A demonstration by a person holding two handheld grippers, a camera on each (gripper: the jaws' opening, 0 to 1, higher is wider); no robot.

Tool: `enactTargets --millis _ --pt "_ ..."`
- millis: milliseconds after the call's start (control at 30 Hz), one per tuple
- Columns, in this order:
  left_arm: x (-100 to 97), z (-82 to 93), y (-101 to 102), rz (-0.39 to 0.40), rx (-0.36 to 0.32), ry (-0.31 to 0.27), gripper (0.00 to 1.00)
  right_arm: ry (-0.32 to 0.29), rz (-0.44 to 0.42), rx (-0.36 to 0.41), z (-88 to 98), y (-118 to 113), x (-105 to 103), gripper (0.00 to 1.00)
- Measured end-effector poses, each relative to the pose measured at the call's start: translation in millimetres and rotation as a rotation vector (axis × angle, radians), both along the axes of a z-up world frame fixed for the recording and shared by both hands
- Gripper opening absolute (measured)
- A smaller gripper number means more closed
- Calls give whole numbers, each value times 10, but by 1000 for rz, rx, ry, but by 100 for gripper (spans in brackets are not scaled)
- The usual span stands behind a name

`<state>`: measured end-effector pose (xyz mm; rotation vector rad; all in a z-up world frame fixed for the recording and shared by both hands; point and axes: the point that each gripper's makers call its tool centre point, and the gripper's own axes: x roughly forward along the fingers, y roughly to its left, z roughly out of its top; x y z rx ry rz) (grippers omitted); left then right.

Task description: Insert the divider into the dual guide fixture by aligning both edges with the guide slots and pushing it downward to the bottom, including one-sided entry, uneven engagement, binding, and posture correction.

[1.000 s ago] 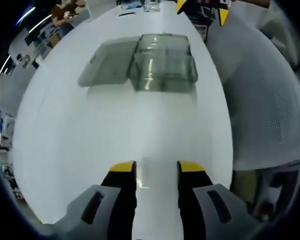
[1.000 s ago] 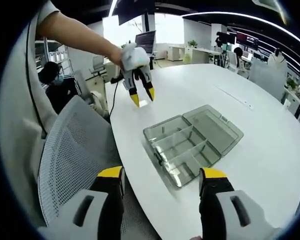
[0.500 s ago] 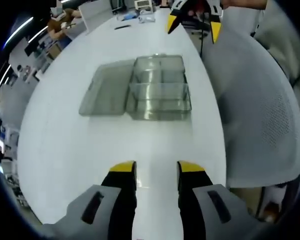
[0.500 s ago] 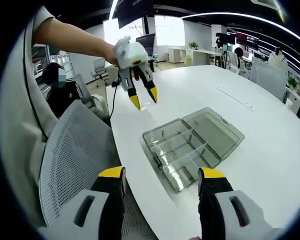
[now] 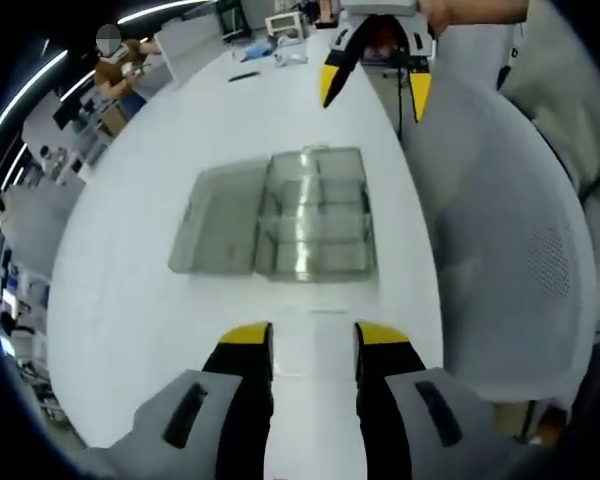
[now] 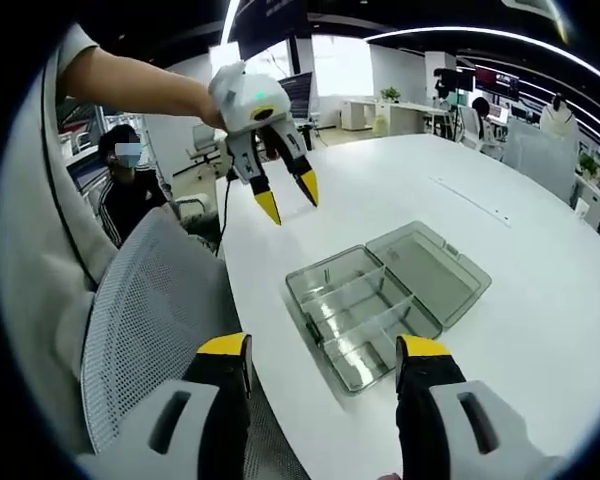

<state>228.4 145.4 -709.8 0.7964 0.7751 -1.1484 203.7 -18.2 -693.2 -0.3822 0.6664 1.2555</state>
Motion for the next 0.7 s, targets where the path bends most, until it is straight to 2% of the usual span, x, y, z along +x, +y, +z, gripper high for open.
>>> enactTargets --millis 367,467,700 --pt "-37 181 -244 -6 -25 -42 29 15 1 36 54 41 47 53" --pt "-29 235 -292 -2 -32 -55 29 47 -17 75 76 72 65 52" --pt "-17 325 -381 12 -45 -77 29 68 -41 113 122 92 140 50"
